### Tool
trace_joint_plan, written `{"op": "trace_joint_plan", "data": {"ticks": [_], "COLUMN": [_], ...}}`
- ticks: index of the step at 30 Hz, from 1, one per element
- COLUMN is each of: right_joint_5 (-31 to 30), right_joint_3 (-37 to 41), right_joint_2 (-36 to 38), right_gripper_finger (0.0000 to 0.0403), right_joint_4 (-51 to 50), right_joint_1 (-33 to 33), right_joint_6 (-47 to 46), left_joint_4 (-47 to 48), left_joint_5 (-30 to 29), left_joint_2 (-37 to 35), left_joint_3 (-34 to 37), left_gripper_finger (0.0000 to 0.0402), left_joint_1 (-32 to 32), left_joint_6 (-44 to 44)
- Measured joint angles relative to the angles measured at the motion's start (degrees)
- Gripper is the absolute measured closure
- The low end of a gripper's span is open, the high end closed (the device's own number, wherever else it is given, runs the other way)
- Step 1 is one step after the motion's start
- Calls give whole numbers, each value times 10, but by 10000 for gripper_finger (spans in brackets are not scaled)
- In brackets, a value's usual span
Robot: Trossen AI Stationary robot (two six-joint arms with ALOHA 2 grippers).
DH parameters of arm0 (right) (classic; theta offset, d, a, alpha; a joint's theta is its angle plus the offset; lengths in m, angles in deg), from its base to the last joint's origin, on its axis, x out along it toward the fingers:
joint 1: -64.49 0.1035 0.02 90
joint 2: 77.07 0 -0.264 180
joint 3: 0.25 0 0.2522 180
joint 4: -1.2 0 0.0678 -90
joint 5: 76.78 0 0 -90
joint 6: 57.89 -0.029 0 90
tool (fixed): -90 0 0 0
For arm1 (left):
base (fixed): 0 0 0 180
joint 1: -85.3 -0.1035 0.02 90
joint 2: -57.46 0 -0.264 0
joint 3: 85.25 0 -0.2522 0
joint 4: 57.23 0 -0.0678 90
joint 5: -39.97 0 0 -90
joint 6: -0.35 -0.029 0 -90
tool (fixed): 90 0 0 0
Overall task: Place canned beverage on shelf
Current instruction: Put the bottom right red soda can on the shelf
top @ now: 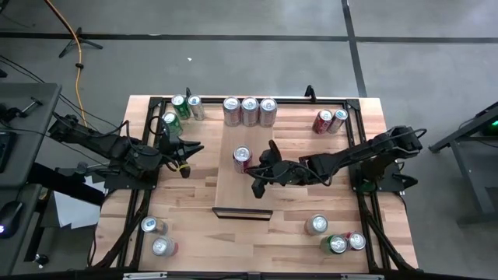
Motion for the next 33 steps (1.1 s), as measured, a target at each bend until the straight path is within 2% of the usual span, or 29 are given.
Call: {"op": "trace_joint_plan", "data": {"ticks": [16, 29, 33], "right_joint_5": [14, 81, 131], "right_joint_3": [0, 0, 0], "right_joint_2": [0, 1, 14], "right_gripper_finger": [403, 403, 403], "right_joint_4": [1, 28, 6], "right_joint_1": [-58, -105, -102], "right_joint_6": [75, 128, 142], "left_joint_4": [-14, -16, -32], "left_joint_5": [0, 0, 0], "left_joint_2": [0, 0, 5], "left_joint_3": [0, 0, 0], "left_gripper_finger": [401, 401, 401], "left_joint_1": [0, 0, 0], "left_joint_6": [0, 0, -1]}}
